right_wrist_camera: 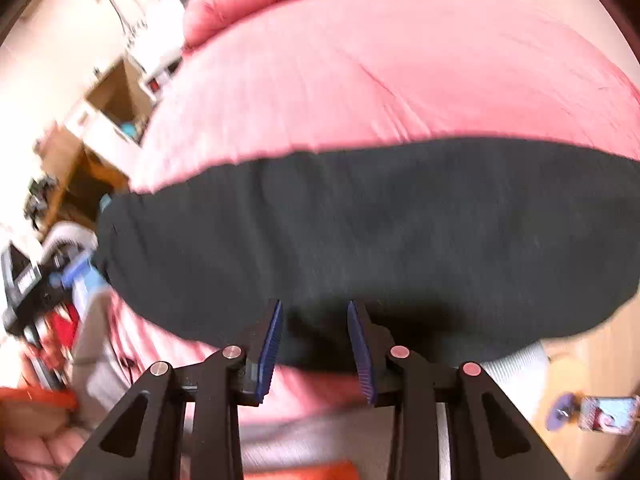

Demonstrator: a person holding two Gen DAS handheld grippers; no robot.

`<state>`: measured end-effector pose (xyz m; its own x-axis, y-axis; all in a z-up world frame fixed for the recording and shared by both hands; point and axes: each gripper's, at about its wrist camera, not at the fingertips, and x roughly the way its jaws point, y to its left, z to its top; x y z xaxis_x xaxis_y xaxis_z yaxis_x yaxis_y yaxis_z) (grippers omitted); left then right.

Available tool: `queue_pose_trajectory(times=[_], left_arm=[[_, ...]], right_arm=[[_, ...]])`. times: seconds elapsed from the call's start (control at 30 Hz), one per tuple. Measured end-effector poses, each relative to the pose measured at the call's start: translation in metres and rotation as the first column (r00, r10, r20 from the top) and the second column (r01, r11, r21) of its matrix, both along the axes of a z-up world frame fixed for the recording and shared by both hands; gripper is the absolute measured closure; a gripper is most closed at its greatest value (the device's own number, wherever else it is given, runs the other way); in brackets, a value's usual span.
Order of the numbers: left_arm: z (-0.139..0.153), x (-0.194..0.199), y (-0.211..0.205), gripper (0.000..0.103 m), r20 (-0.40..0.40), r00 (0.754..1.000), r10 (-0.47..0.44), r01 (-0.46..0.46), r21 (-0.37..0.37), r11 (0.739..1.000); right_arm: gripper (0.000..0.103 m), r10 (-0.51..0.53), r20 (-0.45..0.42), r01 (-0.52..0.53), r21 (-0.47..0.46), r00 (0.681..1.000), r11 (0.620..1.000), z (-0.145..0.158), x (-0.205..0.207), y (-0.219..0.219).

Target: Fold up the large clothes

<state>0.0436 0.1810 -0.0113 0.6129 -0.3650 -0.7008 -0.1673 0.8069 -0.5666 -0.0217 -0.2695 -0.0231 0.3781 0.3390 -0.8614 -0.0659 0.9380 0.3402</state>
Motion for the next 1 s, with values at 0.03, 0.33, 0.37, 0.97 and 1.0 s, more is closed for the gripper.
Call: queue_pose_trajectory(times=[0.03,0.33,0.37,0.97,1.0], left_arm=[[-0.003,0.001,0.009,0.047,-0.010,0.999,0.050,-0.050,0.022,0.999],[-0.027,0.028,-0.012,0.067,-0.046,0.998,-0.051,0.059,0.178,0.982],[-0.025,0.028,-0.018,0.081,-0.041,0.996,-0.080,0.087,0.217,0.972],[-0.004,0.036,0.027,0.051,-0.015,0.996,0.090,-0.079,0.356,0.931],[0.009,0.032,0.030,0.049,0.045,0.986,0.162,-0.167,0.375,0.912]], right_arm=[[0.069,0.005,0.023,-0.005,0.012,1.000,1.000,-0.001,0.003,0.003],[0.069,0.079,-0.086,-0.064,0.173,0.993,0.983,-0.054,0.096,0.095],[0.069,0.079,-0.113,-0.060,0.159,0.991,0.985,-0.066,0.090,0.099],[0.062,0.280,-0.249,-0.316,-0.118,0.927,0.941,-0.104,0.032,0.115],[0.062,0.299,-0.248,-0.325,-0.072,0.922,0.943,-0.098,0.034,0.109]])
